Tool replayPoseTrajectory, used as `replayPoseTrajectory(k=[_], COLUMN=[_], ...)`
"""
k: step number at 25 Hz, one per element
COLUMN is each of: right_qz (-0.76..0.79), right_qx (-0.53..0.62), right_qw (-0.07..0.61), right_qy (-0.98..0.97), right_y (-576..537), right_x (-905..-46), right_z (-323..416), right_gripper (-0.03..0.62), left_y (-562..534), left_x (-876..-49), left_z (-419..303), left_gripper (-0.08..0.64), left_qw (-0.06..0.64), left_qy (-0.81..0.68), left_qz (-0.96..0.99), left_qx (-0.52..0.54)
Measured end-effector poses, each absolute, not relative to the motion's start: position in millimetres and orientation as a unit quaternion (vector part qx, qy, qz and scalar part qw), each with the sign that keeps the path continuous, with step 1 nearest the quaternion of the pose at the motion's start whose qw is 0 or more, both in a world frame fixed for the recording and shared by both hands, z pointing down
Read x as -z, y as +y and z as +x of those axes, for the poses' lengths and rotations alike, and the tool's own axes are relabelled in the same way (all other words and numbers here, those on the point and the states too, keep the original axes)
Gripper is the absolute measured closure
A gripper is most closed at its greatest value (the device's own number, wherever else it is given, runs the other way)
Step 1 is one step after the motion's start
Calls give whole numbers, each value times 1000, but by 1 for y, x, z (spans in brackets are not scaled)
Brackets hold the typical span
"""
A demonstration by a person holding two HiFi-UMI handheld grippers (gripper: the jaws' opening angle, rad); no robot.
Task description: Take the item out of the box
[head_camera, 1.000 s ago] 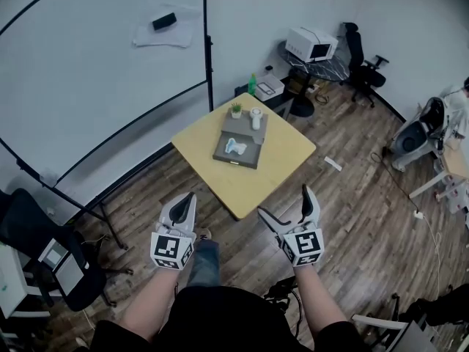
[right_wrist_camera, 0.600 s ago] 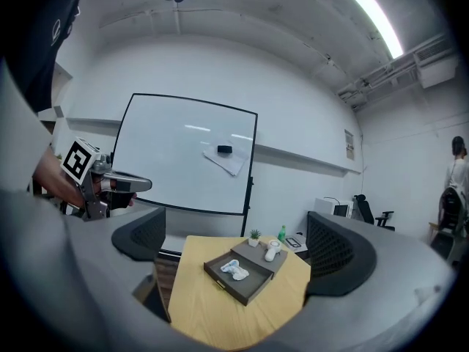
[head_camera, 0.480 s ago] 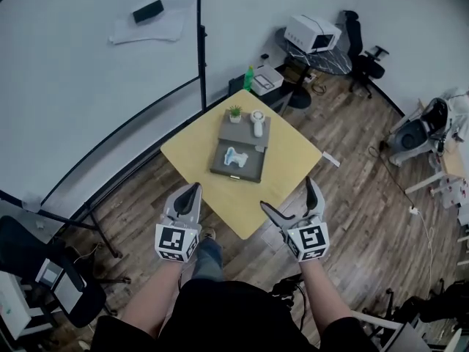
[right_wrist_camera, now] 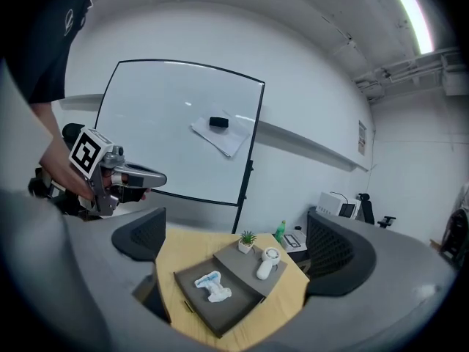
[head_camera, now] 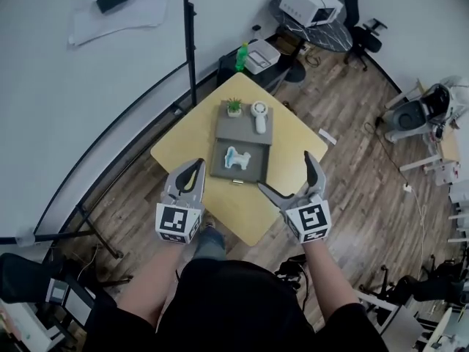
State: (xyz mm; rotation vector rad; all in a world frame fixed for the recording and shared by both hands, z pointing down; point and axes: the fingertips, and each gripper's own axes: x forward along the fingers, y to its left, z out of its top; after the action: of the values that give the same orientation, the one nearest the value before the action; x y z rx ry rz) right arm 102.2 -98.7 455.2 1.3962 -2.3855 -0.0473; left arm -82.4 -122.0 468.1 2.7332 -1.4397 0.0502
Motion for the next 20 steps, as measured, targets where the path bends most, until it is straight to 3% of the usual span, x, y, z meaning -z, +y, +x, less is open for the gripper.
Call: replayPoseTrajectory(k=[20], right_qz=[369], right_qx=[30], right_qw=[318], right_qy=[-873], right_y=[-188], right_x=[-519], right_z=[62], right_gripper=[-3], left_y=[-196], left_x=[-485], left_z=[-73], left_gripper=[560], left_qw=[36], left_qy=[-470], left_qz=[882], left_qx=[-25])
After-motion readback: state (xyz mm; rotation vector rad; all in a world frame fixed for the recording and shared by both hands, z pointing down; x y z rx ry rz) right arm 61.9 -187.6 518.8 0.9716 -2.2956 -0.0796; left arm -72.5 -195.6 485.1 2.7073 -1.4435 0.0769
